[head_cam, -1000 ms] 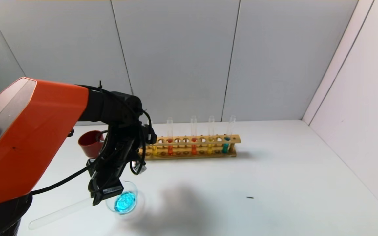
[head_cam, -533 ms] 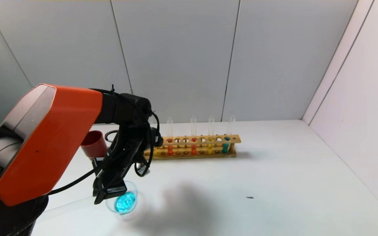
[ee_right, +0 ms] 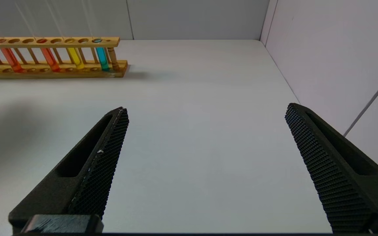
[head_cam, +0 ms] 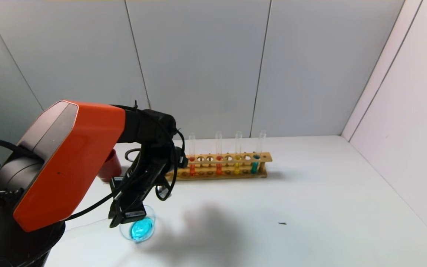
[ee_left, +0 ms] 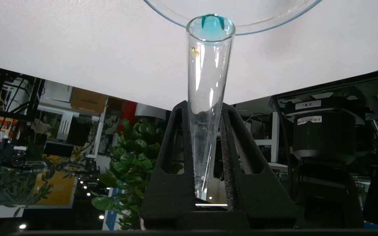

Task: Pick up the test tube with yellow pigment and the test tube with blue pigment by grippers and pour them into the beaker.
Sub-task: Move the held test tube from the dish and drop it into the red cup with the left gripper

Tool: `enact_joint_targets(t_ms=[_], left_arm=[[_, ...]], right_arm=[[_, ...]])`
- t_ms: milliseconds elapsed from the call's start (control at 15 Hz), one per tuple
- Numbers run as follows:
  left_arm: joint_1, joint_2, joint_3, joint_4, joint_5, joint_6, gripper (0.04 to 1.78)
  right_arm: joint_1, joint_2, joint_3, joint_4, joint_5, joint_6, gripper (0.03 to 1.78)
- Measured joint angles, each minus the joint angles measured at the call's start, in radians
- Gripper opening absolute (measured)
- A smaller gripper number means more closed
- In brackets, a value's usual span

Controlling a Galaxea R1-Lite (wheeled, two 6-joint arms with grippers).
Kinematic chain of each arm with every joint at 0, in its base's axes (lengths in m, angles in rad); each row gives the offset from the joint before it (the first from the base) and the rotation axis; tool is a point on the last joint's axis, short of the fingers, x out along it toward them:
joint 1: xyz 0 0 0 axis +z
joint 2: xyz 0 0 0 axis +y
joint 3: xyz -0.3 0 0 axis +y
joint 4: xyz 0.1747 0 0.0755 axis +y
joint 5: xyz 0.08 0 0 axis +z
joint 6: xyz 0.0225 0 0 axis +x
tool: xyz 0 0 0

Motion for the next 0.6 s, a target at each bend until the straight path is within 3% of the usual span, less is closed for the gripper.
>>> enact_joint_targets(t_ms=[600], left_arm=[[-0.005, 0.003, -0.051, 0.0, 0.002, -0.001, 0.3]], right_arm=[[0.0, 0.0, 0.0, 0.0, 0.0, 0.0, 1.74]])
